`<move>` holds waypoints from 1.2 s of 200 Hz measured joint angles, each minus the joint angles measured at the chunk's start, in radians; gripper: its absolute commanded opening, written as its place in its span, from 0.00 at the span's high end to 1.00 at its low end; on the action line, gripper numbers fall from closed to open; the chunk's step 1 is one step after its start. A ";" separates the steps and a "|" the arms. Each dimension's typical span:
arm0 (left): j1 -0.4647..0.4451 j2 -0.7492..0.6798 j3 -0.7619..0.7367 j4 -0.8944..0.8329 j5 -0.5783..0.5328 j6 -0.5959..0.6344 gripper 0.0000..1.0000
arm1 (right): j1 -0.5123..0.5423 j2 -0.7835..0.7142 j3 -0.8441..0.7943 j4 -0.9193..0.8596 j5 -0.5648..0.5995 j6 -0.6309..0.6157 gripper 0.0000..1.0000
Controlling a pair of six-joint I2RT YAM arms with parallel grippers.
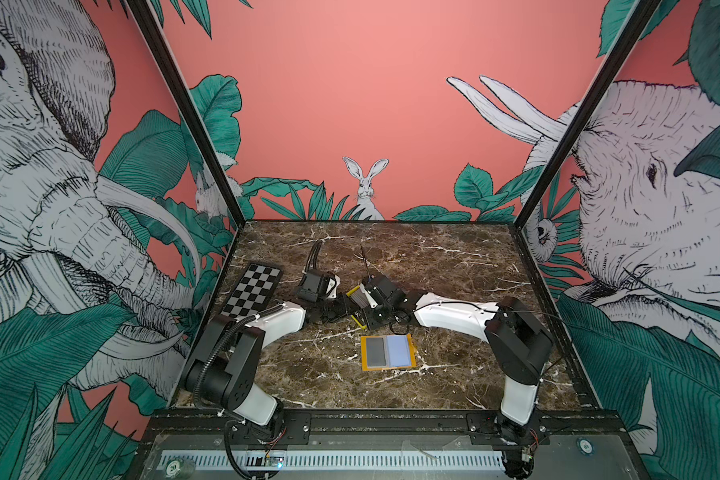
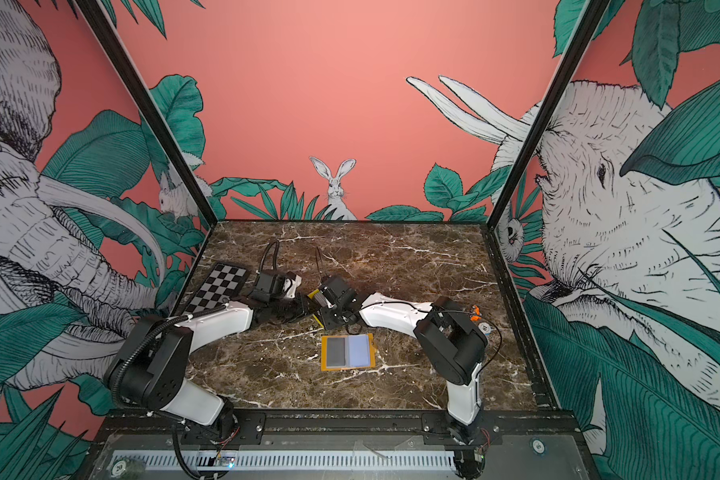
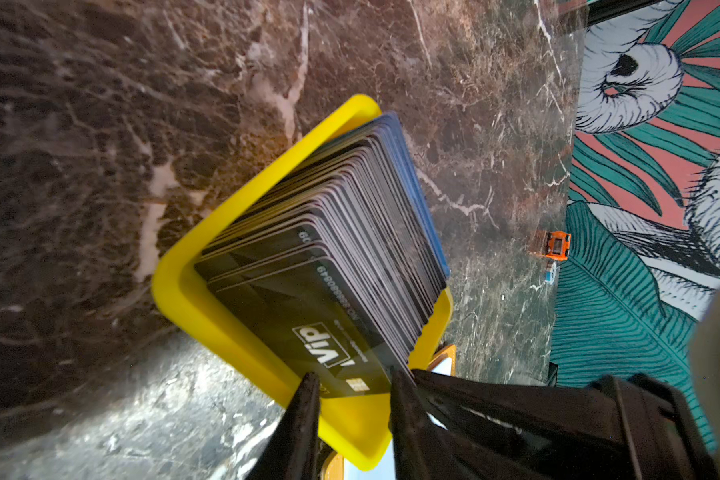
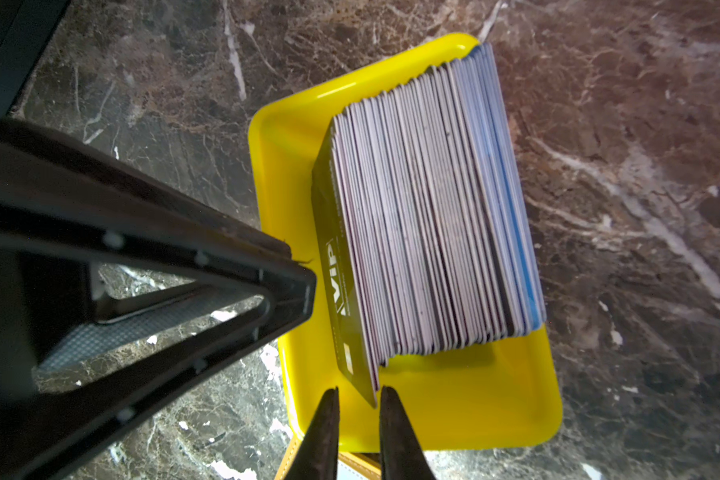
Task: Put the credit cards into the card holder
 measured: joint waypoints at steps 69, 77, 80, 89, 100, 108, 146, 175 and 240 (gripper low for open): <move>0.000 0.000 0.000 0.000 0.000 0.000 0.68 | -0.001 0.000 0.000 0.002 -0.016 -0.010 0.83; 0.000 0.000 0.000 0.000 0.000 0.000 0.68 | -0.001 0.000 0.000 0.002 -0.019 -0.011 0.83; 0.000 0.000 0.000 0.000 0.000 0.000 0.68 | -0.001 0.000 0.000 0.003 -0.020 -0.012 0.83; 0.000 0.000 0.000 0.000 0.000 0.000 0.68 | -0.001 0.000 0.000 0.003 -0.023 -0.014 0.83; 0.000 0.000 0.000 0.000 0.000 0.000 0.68 | -0.001 0.000 0.000 0.003 -0.027 -0.018 0.83; 0.000 0.000 0.000 0.000 0.000 0.000 0.68 | -0.001 0.000 0.000 0.003 -0.029 -0.021 0.83; 0.000 0.000 0.000 0.000 0.001 0.001 0.67 | 0.000 0.000 0.001 0.003 -0.039 -0.035 0.84; 0.000 0.000 0.000 0.000 0.001 0.002 0.66 | 0.002 0.000 0.007 0.003 -0.046 -0.044 0.84; 0.000 0.000 0.000 0.001 0.002 0.006 0.66 | 0.015 0.000 0.027 0.003 -0.057 -0.075 0.84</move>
